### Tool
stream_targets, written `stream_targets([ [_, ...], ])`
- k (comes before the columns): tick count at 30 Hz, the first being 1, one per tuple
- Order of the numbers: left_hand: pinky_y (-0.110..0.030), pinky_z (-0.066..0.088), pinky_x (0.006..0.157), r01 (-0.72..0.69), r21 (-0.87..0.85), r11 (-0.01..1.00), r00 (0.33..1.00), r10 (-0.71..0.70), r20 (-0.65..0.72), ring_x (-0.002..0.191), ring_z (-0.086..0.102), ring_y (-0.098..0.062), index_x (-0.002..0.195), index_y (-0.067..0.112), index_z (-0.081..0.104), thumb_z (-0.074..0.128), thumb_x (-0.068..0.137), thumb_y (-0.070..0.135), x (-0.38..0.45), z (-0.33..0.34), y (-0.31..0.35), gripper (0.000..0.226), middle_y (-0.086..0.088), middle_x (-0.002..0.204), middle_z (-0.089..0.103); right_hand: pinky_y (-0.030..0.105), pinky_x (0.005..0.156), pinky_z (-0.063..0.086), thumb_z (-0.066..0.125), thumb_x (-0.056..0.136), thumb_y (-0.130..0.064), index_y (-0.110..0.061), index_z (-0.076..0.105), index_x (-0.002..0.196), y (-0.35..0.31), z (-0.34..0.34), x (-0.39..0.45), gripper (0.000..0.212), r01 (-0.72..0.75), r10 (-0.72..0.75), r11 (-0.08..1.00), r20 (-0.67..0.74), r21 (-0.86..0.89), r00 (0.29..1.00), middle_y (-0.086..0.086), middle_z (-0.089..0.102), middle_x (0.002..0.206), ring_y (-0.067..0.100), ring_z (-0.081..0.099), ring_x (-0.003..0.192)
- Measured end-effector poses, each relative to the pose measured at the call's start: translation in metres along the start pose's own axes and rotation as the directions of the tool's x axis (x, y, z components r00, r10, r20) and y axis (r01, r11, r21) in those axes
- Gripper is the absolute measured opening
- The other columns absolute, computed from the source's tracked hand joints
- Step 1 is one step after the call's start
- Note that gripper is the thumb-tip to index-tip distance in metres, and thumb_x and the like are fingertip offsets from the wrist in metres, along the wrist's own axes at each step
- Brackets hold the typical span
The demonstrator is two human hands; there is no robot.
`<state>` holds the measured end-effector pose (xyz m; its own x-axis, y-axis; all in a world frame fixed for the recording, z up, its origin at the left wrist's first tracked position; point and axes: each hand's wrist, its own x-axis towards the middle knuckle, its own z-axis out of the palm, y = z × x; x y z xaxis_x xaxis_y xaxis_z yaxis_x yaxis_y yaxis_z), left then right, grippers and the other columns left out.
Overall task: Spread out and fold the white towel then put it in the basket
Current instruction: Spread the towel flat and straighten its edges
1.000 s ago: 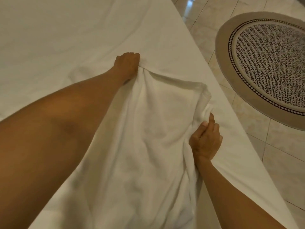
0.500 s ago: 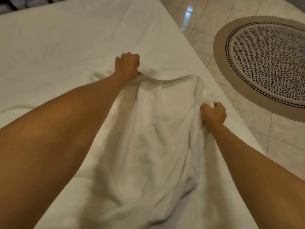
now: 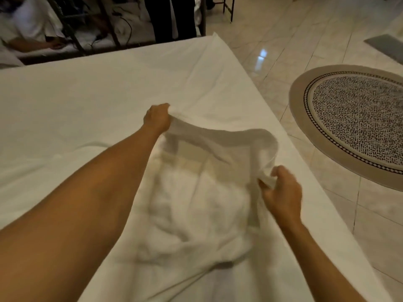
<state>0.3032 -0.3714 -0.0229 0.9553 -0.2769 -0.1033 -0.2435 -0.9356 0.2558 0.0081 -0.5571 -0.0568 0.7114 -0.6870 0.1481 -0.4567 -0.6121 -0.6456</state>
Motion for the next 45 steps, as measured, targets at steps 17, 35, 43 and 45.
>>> stream_targets([
  [17,-0.040,0.052,0.088,0.594,-0.792,-0.141,0.765,-0.206,0.610,0.117,0.059,-0.031,0.113,0.003,0.051,0.042,0.097,0.009,-0.082,0.066,-0.116,0.019,-0.017,0.121,0.059,0.037,0.102,0.039,0.076,0.064,0.003,-0.013,0.052,0.134,0.006,0.116,-0.194,0.076,0.211,-0.126,0.968,0.460,-0.138,0.879,0.015,0.048,0.141,0.034,0.047,0.129],
  [35,-0.038,0.038,0.094,-0.249,0.126,0.960,0.968,0.251,0.003,0.119,0.044,-0.030,0.113,0.010,0.067,0.058,0.090,0.019,-0.013,0.113,-0.044,0.026,-0.011,0.127,0.049,0.037,0.114,-0.005,0.039,0.077,-0.024,-0.022,0.007,0.152,0.024,0.159,-0.206,0.082,0.197,0.005,0.932,0.552,-0.305,0.834,0.001,-0.005,0.160,0.013,-0.018,0.145],
  [43,-0.043,0.046,0.087,0.086,-0.272,0.958,0.996,-0.081,0.031,0.108,0.056,-0.041,0.122,-0.003,0.045,0.039,0.100,0.022,-0.023,0.094,-0.068,0.033,-0.024,0.118,0.059,0.037,0.114,-0.007,0.052,0.071,-0.016,-0.028,-0.006,0.151,0.016,0.158,-0.203,0.100,0.209,-0.004,0.920,0.525,-0.332,0.851,-0.001,0.000,0.160,0.014,-0.010,0.146],
  [45,-0.038,0.045,0.086,0.197,-0.406,0.892,0.980,-0.188,0.063,0.110,0.056,-0.037,0.111,-0.002,0.056,0.041,0.099,0.023,-0.025,0.085,-0.080,0.031,-0.021,0.115,0.062,0.039,0.116,0.004,0.052,0.066,-0.014,-0.028,0.007,0.152,0.010,0.153,-0.201,0.098,0.198,-0.031,0.934,0.485,-0.297,0.874,-0.002,0.008,0.160,0.015,0.003,0.146],
])
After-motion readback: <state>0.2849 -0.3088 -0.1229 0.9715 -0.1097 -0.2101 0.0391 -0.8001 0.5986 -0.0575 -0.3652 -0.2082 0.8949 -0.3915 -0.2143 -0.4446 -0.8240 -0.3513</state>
